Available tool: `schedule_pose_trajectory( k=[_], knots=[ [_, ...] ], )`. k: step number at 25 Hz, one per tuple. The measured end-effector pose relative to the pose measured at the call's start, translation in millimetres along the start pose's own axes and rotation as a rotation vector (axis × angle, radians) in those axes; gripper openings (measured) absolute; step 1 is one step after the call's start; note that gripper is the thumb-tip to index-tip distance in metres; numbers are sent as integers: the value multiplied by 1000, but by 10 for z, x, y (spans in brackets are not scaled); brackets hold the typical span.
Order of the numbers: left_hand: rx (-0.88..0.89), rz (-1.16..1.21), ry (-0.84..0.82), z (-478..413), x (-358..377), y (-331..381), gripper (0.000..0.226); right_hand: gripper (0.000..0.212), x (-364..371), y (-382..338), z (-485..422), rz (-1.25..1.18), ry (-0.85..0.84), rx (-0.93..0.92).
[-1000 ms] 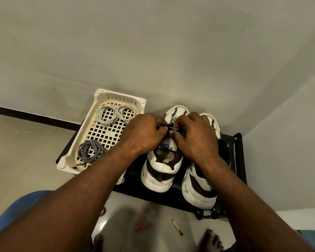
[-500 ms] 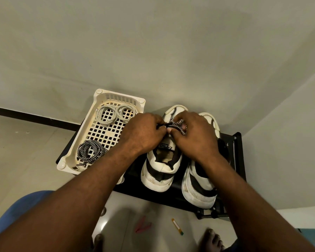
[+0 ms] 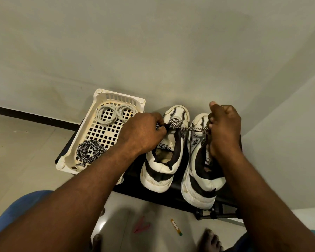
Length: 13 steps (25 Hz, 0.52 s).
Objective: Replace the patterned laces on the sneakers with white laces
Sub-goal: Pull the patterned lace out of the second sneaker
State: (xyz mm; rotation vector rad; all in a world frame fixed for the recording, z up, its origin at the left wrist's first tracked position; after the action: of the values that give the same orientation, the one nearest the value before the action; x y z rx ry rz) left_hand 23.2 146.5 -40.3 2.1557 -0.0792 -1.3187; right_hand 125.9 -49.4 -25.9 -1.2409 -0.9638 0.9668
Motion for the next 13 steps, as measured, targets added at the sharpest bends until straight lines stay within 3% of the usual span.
schedule_pose_trajectory(
  k=[2, 4, 6, 9, 13],
  knots=[
    [18, -19, 15, 6, -17, 28, 22, 24, -17, -74, 79, 316, 21, -340],
    [49, -41, 35, 12, -29, 57, 25, 21, -31, -169, 149, 479, 52, -588],
    [88, -37, 35, 17, -11, 73, 30, 20, -49, -192, 122, 580, 62, -678],
    [127, -4, -4, 28, 44, 93, 41, 29, 3, -84, 119, 870, -60, -764],
    [141, 8, -50, 14, 129, 123, 45, 38, 135, -89, 425, 931, -196, -1079]
  ],
)
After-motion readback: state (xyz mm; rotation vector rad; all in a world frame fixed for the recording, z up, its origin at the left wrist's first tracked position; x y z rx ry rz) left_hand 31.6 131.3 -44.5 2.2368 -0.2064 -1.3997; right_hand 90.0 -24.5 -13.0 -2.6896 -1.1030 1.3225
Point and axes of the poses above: each hand's wrist, its own z-axis away from the middle knuckle, its own x-axis out of the palm, y = z × x, the point moved 5 cm from there along -z, towards the middle knuckle, and after that the axes turned 15 degrees about y, right-handed, at the moved point
